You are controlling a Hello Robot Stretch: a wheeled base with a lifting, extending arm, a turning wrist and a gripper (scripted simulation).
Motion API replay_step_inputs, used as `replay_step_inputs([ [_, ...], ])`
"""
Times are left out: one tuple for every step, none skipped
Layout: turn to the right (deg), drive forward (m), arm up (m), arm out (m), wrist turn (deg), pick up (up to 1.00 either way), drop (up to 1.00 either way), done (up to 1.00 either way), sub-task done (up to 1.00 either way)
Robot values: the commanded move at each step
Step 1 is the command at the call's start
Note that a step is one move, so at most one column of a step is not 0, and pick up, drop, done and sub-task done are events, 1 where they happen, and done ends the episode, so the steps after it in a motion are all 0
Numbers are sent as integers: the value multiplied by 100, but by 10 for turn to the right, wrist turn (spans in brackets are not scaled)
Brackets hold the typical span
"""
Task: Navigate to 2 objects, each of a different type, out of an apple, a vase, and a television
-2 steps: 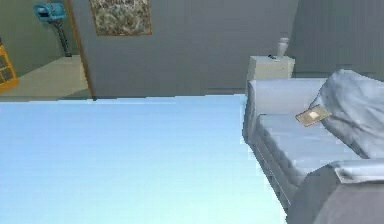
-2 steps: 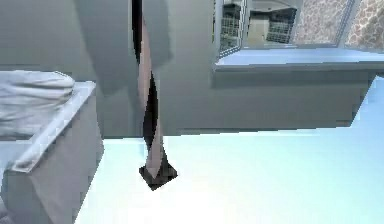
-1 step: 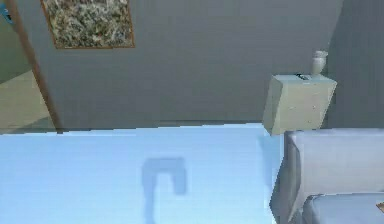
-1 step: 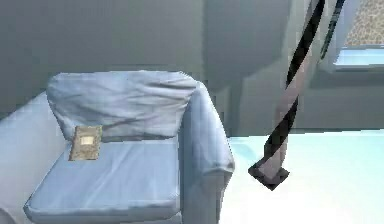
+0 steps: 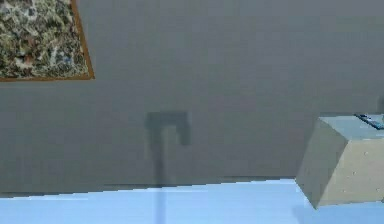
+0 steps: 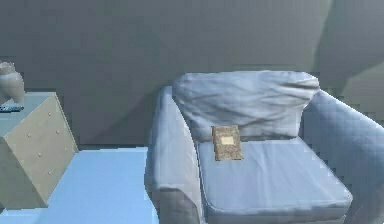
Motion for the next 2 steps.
replay_step_inputs([
  [60, 0, 0, 0, 0, 0, 0, 0, 0],
  [0, 50, 0, 0, 0, 0, 0, 0, 0],
])
